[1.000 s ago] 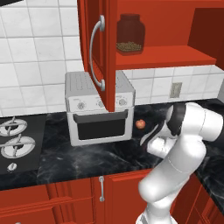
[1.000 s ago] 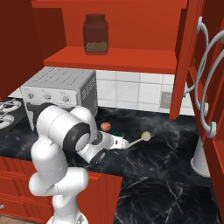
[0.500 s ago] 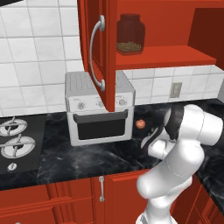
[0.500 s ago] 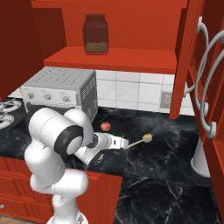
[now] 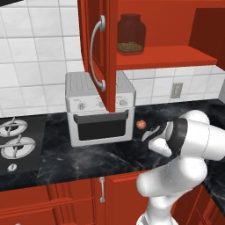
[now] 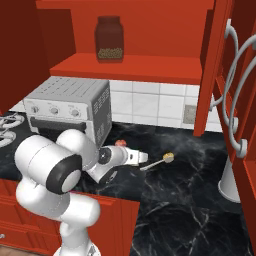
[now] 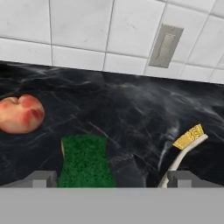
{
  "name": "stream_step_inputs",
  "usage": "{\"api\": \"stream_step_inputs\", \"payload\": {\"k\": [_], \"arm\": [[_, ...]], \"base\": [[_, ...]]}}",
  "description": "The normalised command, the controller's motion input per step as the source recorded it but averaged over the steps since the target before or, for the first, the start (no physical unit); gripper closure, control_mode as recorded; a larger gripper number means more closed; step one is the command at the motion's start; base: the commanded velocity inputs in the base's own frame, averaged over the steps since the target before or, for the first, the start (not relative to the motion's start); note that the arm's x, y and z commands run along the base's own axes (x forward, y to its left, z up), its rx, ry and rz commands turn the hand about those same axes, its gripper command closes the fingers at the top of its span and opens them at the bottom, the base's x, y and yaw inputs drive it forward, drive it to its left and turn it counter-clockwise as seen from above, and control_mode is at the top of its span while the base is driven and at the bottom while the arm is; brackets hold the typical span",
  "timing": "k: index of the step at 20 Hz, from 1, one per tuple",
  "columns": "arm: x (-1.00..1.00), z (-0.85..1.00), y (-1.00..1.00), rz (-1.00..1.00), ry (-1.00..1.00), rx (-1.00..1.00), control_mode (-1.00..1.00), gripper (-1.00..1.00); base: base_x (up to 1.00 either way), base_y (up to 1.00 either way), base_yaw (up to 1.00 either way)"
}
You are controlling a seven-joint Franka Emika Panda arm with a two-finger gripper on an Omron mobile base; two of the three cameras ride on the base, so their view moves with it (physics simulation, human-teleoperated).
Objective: Pick the sponge and dish brush from the cabinet and place them on the counter.
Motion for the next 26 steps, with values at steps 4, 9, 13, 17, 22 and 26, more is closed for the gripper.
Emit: {"api": "stream_step_inputs", "payload": {"k": [4, 9, 13, 17, 22, 26], "arm": [[-0.07, 0.38, 0.00, -0.02, 0.00, 0.00, -1.00, -1.00], [-0.11, 0.36, 0.00, -0.03, 0.00, 0.00, -1.00, -1.00], [-0.08, 0.25, 0.00, -0.01, 0.00, 0.00, -1.00, -1.00], [-0.08, 0.13, -0.03, 0.00, -0.01, 0.07, -1.00, -1.00], [-0.08, 0.14, -0.02, 0.00, 0.00, 0.08, -1.00, -1.00], [-0.13, 0.16, -0.03, 0.00, 0.01, 0.08, -1.00, -1.00]], "base": [[0.00, 0.00, 0.00], [0.00, 0.00, 0.00], [0.00, 0.00, 0.00], [0.00, 0.00, 0.00], [0.00, 0.00, 0.00], [0.00, 0.00, 0.00]]}}
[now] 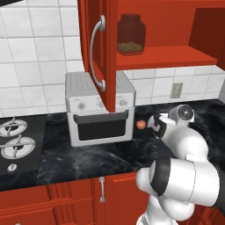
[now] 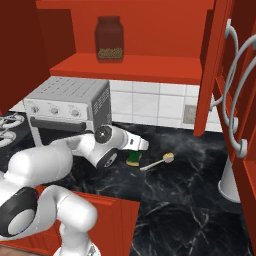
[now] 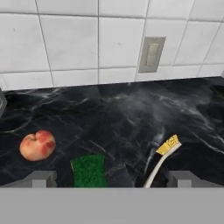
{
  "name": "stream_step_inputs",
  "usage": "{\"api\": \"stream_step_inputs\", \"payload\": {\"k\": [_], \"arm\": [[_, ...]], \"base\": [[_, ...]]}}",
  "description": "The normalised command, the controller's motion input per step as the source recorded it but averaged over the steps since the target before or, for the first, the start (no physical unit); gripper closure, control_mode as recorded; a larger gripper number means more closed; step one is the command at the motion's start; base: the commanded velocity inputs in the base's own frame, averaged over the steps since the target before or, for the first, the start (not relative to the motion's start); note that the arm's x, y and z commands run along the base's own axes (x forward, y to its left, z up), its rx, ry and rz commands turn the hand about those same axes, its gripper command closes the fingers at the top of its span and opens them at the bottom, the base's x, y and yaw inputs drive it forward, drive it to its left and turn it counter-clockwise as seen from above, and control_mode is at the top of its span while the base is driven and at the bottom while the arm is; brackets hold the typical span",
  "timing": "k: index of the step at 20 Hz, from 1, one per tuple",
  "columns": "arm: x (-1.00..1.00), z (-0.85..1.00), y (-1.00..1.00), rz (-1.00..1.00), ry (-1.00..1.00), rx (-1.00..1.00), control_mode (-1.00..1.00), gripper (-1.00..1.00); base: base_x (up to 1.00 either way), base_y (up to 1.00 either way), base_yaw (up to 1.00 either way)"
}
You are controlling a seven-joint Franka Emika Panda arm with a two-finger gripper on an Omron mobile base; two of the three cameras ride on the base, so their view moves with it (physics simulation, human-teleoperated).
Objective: Pick the sponge and dish brush from the cabinet and place them on the counter.
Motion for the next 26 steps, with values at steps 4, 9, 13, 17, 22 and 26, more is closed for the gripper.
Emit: {"api": "stream_step_inputs", "payload": {"k": [4, 9, 13, 17, 22, 26], "arm": [[-0.13, 0.24, -0.01, 0.00, 0.03, 0.06, -1.00, -1.00], [-0.13, 0.31, 0.00, 0.00, 0.05, 0.02, -1.00, -1.00], [-0.18, 0.21, 0.04, 0.00, 0.02, 0.00, -1.00, -1.00], [-0.25, 0.21, 0.05, -0.01, 0.00, 0.00, -1.00, -1.00], [-0.30, 0.20, 0.08, 0.00, 0.00, 0.00, -1.00, -1.00], [-0.30, 0.19, 0.20, 0.00, -0.01, 0.00, -1.00, -1.00]], "base": [[0.00, 0.00, 0.00], [0.00, 0.00, 0.00], [0.00, 0.00, 0.00], [0.00, 0.00, 0.00], [0.00, 0.00, 0.00], [0.00, 0.00, 0.00]]}}
